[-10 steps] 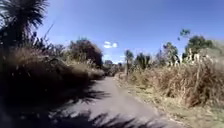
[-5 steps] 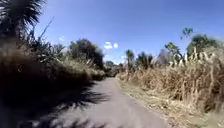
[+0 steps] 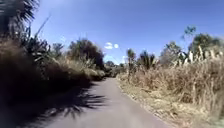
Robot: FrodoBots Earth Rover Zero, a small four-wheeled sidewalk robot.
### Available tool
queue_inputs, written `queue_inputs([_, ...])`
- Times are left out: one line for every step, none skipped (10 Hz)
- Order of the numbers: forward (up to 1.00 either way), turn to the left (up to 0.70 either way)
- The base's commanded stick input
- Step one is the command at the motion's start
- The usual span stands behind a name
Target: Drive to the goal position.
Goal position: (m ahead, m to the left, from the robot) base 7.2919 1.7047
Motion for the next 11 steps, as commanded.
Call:
queue_inputs([0.7,0.0])
queue_inputs([0.7,0.0])
queue_inputs([0.7,0.0])
queue_inputs([0.7,0.0])
queue_inputs([0.7,0.0])
queue_inputs([0.7,0.0])
queue_inputs([0.7,0.0])
queue_inputs([0.7,0.0])
queue_inputs([0.7,0.0])
queue_inputs([0.7,0.0])
queue_inputs([0.7,0.0])
